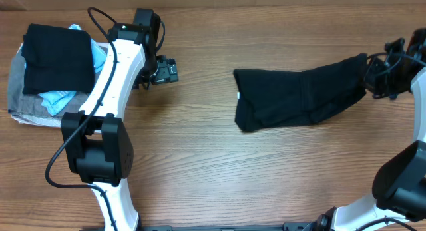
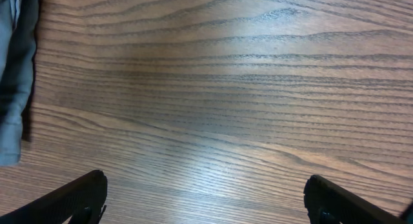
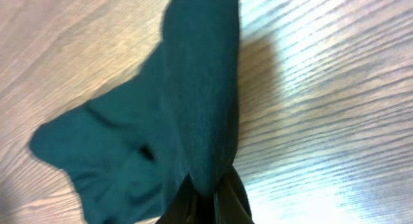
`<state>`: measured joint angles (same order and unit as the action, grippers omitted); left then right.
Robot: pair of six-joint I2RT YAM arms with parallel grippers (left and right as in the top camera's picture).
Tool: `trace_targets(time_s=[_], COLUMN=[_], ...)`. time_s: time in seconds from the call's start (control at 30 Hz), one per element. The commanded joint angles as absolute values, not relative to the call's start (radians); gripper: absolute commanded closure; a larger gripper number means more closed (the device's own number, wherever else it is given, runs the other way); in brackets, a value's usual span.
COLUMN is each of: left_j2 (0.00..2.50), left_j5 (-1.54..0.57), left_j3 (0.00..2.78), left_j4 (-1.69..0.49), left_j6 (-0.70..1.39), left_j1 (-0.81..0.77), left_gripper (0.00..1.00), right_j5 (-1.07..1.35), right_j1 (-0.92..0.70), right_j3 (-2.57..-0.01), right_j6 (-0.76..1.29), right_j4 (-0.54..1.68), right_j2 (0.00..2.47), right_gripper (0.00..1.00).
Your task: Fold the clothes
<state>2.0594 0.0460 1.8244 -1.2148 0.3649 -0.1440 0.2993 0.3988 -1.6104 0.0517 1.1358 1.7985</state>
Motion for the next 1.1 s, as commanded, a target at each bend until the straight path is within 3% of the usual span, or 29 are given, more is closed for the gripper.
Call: trace_targets(time_s=[0.0,0.6,1.07], left_j2=[2.055,2.055,2.055], left_j5=[0.052,0.052,0.052], left_j3=[1.819,1.819,1.819], left_j4=[-1.214,-1.214,-1.214], left_j6=[0.374,0.374,0.374], left_j1=[-0.144,-0.144,-0.144], left_gripper=[0.00,0.00,0.00], right_j5=[0.314,0.263,0.275], right_j1=[0.355,-0.047,-0.242], right_j3=[-1.698,-1.697,-1.488], right_j6=[0.051,0.017,0.041], right_j4=[1.168,1.264,1.013], right_j2=[1.790,1.793,1.794], right_gripper=[0.96,0.96,0.95])
